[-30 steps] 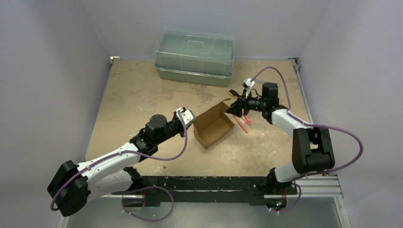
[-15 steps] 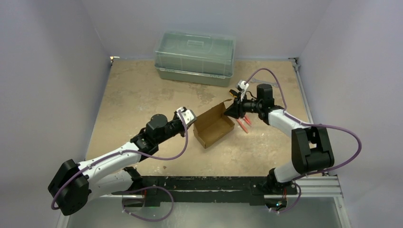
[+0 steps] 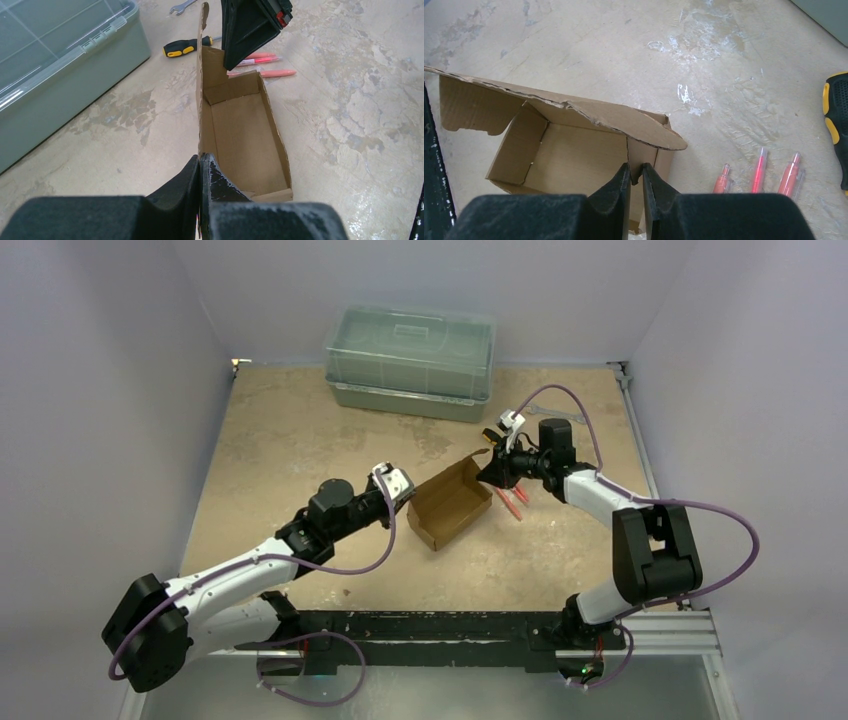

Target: Fold the paper box

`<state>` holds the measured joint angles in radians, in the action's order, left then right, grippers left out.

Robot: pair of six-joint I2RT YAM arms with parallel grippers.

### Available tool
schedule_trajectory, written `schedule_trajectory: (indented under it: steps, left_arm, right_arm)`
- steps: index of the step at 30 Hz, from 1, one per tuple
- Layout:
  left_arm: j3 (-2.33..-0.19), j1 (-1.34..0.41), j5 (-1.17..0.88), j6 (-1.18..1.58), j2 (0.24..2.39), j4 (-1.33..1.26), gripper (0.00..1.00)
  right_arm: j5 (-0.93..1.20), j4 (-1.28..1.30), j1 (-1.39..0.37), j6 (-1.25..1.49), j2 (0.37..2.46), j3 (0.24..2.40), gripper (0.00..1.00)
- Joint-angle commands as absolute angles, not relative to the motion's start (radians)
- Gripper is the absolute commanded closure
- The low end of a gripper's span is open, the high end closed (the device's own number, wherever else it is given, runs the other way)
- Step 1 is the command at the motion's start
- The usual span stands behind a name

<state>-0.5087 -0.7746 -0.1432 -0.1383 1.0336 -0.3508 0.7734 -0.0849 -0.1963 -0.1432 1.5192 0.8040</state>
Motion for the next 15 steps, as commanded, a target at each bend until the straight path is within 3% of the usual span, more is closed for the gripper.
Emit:
schedule_trajectory:
  steps: [1, 15]
  left_arm:
    - [-0.559, -0.781, -0.169, -0.113, 1.037, -0.339, 1.00]
    - [-0.656, -0.792, -0.199, -0.222, 1.097, -0.215, 1.00]
  right_arm:
    - [0.728, -0.067, -0.201, -0.165, 1.502, 0.821, 0.86]
    - [0.728, -0.057, -0.199, -0.186, 1.495, 0.817, 0.89]
